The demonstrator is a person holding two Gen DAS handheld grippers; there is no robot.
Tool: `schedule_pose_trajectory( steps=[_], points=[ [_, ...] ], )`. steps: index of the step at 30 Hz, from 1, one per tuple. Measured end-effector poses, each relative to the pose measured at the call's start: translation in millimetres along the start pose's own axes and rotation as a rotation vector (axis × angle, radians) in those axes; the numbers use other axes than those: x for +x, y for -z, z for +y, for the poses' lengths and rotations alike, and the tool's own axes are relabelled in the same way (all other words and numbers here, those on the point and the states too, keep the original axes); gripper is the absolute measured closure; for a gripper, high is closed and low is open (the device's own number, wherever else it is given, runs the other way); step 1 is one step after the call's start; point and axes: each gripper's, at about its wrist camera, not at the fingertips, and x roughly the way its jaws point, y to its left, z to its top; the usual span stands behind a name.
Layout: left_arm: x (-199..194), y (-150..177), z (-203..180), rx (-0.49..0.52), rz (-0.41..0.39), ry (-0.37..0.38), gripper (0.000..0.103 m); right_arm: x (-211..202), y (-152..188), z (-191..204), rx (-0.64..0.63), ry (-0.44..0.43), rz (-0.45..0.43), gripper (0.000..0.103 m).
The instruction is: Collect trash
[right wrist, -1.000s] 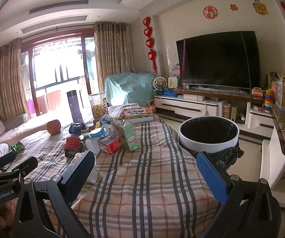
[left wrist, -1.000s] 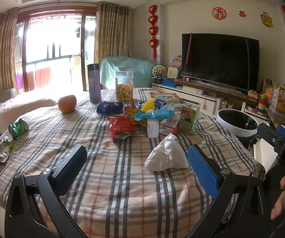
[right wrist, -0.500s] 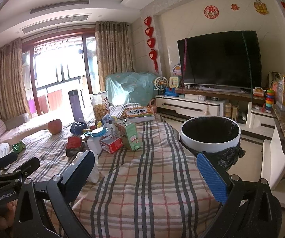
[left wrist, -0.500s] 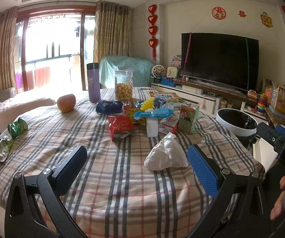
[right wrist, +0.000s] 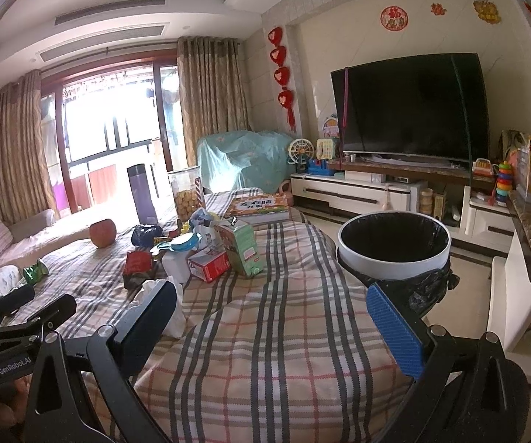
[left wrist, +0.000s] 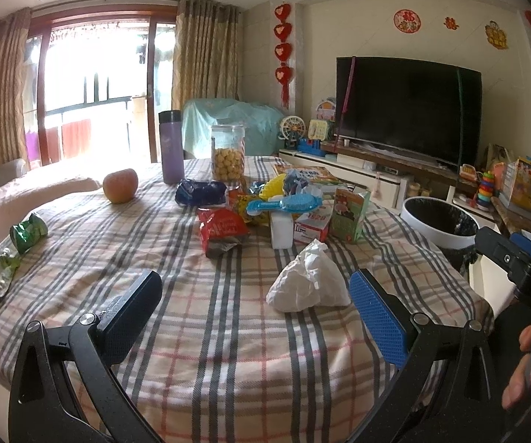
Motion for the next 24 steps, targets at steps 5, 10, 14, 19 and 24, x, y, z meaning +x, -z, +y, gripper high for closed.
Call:
schedule_pose_trajectory(
  steps=[5,10,14,19,24],
  points=[
    [7,3,0,0.002,0.024,0.015,0.000,7,2,-2,0.003,-0.010,0.021,0.000],
    [21,4,0,0.012,0.067,0.034,0.000,15,1,-6,0.010,-0.038,0.055,0.000],
    [33,4,0,0.017,0.103,0.046,0.000,27,-1,-9,0.008,-0.061,0.093,0.000],
    [49,3,1,0.012,0.149,0.076,0.000,46,-3,-13,0.011,-0.096,0.140,0.000],
    [63,3,-1,0.022,0.182,0.085,0.000,68,-4,-18,0.025,-0.123,0.186,0.000]
  ],
)
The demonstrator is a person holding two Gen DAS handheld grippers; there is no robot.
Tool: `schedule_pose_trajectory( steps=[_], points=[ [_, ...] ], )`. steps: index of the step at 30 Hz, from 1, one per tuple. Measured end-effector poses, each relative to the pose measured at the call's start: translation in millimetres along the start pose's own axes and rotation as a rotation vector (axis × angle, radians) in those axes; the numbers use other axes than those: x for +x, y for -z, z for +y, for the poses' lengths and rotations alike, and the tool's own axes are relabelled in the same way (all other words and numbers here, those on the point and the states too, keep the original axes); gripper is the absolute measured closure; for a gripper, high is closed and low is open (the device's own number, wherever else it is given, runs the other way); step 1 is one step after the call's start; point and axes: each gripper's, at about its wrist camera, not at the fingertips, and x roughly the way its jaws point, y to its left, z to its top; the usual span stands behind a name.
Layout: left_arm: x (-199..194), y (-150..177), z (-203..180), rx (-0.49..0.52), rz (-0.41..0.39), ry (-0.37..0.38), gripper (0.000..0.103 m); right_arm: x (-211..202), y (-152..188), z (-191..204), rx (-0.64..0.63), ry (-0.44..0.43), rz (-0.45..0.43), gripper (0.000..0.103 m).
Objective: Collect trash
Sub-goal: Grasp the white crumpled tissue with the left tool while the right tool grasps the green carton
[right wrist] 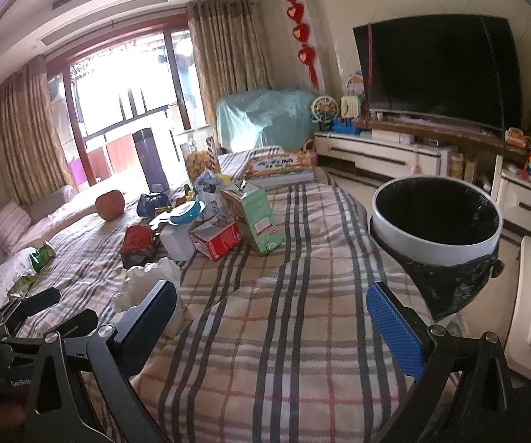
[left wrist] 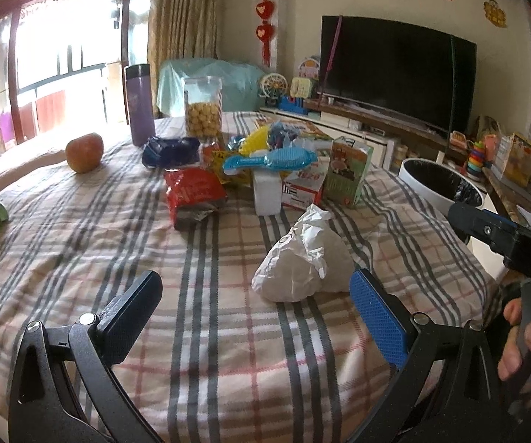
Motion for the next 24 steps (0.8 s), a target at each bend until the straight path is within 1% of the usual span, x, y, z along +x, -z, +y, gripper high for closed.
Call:
schedule_pose_trajectory(
  steps=[8,14,17,21,24],
  points=[
    [24,-7,-5,0.017,0.058,0.027,0.000,35,-11,-8,0.007,-0.048,0.090,0.000],
    [43,-14,-7,0.032,0.099,0.047,0.000,63,-27,-15,-0.002,-0.068,0.136,0.000],
    [52,-16,-5,0.027,0.121,0.068,0.006,81,-34,-16,-0.010,-0.079,0.169,0.001],
    [66,-14,-1,-0.002,0.176,0.109,0.011,106,-38,-17,-0.016,-0.100,0.222,0.001],
    [72,-14,-1,-0.016,0.200,0.138,0.018,125,-41,-18,-0.023,-0.120,0.256,0.001]
  ],
)
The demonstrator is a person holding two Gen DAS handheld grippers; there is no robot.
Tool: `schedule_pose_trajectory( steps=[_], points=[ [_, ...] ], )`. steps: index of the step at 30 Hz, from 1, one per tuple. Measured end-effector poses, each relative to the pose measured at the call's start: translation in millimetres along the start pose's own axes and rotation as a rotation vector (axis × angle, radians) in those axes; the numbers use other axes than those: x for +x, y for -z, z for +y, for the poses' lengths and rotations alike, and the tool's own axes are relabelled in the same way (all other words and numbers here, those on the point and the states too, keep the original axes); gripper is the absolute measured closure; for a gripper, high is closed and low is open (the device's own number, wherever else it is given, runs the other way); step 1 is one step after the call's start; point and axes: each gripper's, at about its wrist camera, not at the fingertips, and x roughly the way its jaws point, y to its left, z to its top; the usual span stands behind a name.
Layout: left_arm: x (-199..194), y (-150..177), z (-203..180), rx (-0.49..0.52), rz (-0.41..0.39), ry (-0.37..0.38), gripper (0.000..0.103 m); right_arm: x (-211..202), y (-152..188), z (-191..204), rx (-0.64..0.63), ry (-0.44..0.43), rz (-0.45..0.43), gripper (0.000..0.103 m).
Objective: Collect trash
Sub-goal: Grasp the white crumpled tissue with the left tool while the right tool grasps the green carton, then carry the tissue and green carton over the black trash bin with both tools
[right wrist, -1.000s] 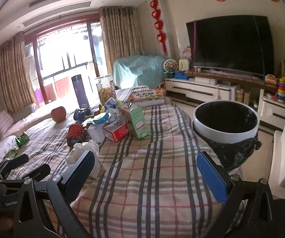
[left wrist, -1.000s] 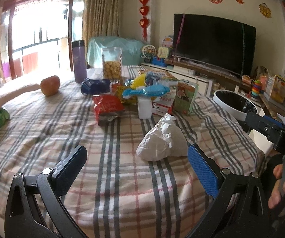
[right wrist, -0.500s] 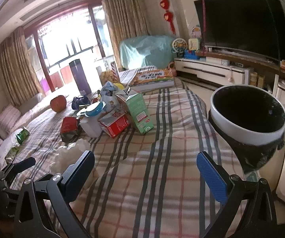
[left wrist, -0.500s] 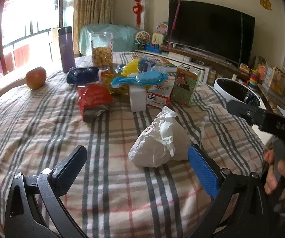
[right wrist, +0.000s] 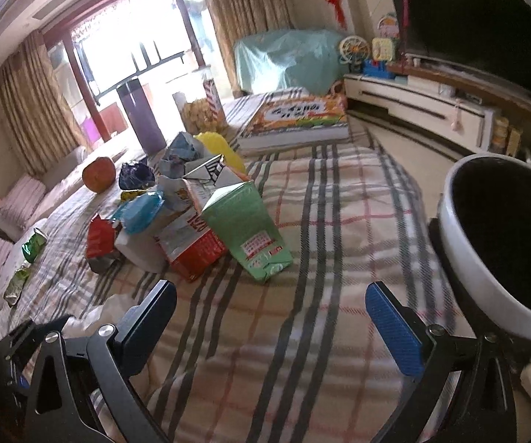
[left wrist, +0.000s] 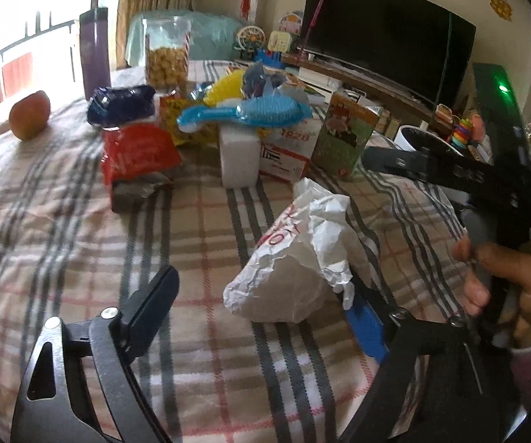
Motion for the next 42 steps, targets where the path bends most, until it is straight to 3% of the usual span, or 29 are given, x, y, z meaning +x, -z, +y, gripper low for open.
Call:
schedule_pose_trajectory(
  steps=[3,8,10,12,16,25,27,31,33,35,36,37,42],
  points=[
    [3,-3,-4,0.007,0.010,0.017,0.029,16,-9,0,-0.011,-0.018,0.025,0.007],
    [10,-9,-12,0.040,0.025,0.047,0.056,39,-19,2,-0.022,-0.056,0.065,0.028],
    [11,-10,-14,0.049,0.026,0.051,0.061,44,-20,2,-0.027,-0.065,0.079,0.053],
    [11,-11,-15,0.051,0.024,0.056,0.066,47,-20,2,-0.021,-0.071,0.092,0.061],
    [10,-14,-20,0.055,0.016,0.069,0.073,38,-17,-2,0.004,-0.084,0.070,0.064],
    [11,-22,-35,0.093,-0.008,0.086,0.074,7,-4,-12,0.053,-0.093,0.041,0.066],
    [12,-22,-34,0.091,-0.003,0.086,0.074,10,-3,-14,0.063,-0.113,0.068,0.063],
    [10,-19,-29,0.072,0.006,0.081,0.074,18,-9,-14,0.078,-0.102,0.074,0.040],
    [10,-20,-25,0.063,0.004,0.075,0.074,24,-13,-14,0.087,-0.105,0.081,0.037],
    [8,-22,-22,0.057,-0.001,0.070,0.074,31,-14,-14,0.095,-0.116,0.087,0.039],
    [7,-24,-20,0.054,-0.004,0.067,0.074,32,-15,-15,0.098,-0.120,0.089,0.045],
    [7,-25,-20,0.052,-0.004,0.065,0.074,34,-14,-15,0.105,-0.127,0.088,0.060],
    [8,-28,-24,0.045,0.000,0.082,0.074,25,-7,-19,0.127,-0.134,0.050,0.063]
  ],
)
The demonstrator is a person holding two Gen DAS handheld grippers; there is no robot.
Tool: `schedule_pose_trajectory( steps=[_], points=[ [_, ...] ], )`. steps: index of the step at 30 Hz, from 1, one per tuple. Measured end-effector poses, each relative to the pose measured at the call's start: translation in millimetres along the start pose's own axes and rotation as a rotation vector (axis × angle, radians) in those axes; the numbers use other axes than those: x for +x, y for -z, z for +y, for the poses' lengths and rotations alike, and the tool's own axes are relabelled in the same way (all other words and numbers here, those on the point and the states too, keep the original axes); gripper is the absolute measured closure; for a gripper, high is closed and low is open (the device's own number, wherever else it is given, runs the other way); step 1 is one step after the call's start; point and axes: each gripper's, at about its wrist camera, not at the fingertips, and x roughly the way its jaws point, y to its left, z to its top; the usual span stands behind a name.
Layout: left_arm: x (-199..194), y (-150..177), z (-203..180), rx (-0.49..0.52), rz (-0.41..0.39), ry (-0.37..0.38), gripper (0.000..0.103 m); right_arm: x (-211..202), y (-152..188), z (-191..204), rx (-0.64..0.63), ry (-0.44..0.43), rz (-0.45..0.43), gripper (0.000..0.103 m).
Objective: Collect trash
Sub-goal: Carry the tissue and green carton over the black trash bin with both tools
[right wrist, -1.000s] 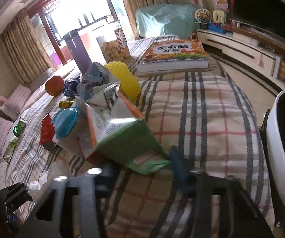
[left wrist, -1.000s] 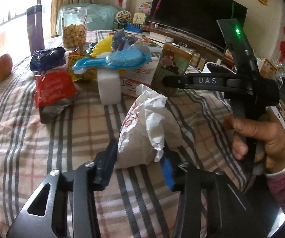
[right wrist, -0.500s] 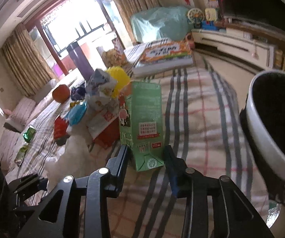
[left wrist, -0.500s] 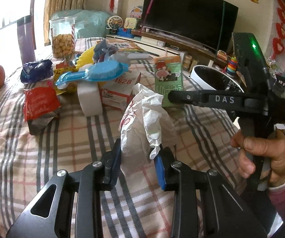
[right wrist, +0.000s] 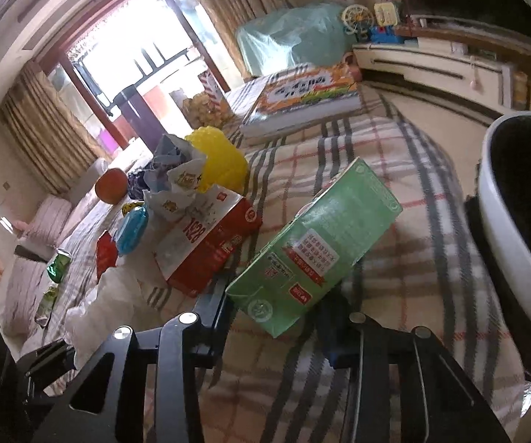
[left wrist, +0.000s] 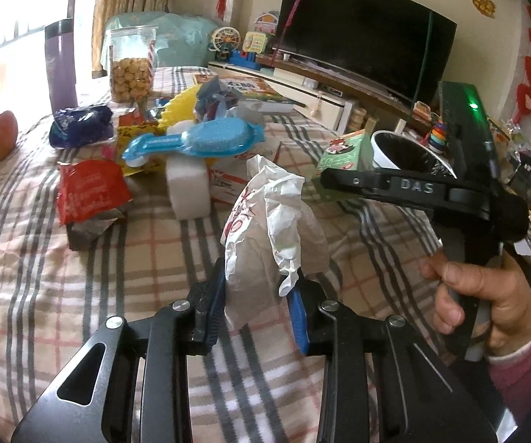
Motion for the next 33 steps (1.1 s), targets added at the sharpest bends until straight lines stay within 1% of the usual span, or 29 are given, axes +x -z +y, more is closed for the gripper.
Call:
schedule_pose_trajectory(
  steps=[3,5,10,20,25,33],
  points=[
    [5,-5,-9,0.017,0.004,0.016,0.074,-15,2,-5,0.019,-0.008,-0.032,0.064],
    [9,-10,-17,0.030,0.004,0.033,0.074,-27,4,-8,0.019,0.002,-0.054,0.064],
    [20,-23,-42,0.061,0.008,0.075,0.074,-51,7,-23,0.045,0.014,-0.076,0.064],
    [49,-53,-87,0.122,0.019,0.152,0.074,-103,6,-72,0.104,0.104,-0.146,0.064],
    [61,-68,-111,0.155,0.026,0.182,0.074,-121,1,-98,0.134,0.145,-0.175,0.064],
    [84,-91,-147,0.205,0.031,0.216,0.074,-129,-5,-127,0.159,0.177,-0.170,0.064]
  ],
)
